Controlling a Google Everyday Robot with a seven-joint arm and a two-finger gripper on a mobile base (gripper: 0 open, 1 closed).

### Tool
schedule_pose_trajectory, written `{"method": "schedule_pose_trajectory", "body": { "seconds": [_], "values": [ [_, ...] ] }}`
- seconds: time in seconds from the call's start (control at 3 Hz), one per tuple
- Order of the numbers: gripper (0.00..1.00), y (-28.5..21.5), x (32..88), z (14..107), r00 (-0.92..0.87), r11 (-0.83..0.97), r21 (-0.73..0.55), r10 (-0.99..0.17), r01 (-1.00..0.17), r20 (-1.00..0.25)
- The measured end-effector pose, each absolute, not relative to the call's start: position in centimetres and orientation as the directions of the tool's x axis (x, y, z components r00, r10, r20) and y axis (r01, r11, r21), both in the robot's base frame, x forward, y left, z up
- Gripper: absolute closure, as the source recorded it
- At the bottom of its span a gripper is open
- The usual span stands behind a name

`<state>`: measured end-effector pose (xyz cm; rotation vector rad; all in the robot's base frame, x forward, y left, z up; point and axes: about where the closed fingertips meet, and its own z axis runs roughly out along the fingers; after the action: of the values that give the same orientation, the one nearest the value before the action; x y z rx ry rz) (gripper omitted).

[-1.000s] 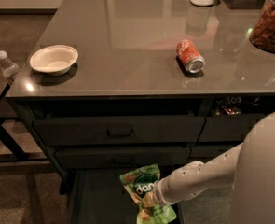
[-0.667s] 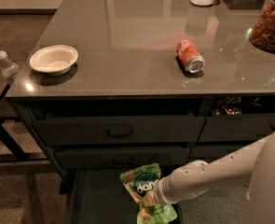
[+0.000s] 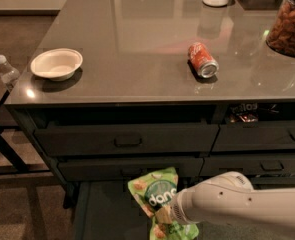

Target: Pick green rice chip bag from bottom drawer and place on counter

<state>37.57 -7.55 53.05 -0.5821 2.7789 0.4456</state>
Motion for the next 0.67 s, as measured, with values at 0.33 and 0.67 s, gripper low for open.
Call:
{"method": "schedule_pose_trajectory", "body": {
  "seconds": [0.33, 0.67],
  "values": [
    [1.0, -7.99, 38.16, 56.72, -0.858, 0.878, 0.193, -0.345, -0.438, -0.38],
    [1.0, -7.99, 38.16, 56.73, -0.858, 0.878, 0.193, -0.345, -0.438, -0.38]
  ]
}}
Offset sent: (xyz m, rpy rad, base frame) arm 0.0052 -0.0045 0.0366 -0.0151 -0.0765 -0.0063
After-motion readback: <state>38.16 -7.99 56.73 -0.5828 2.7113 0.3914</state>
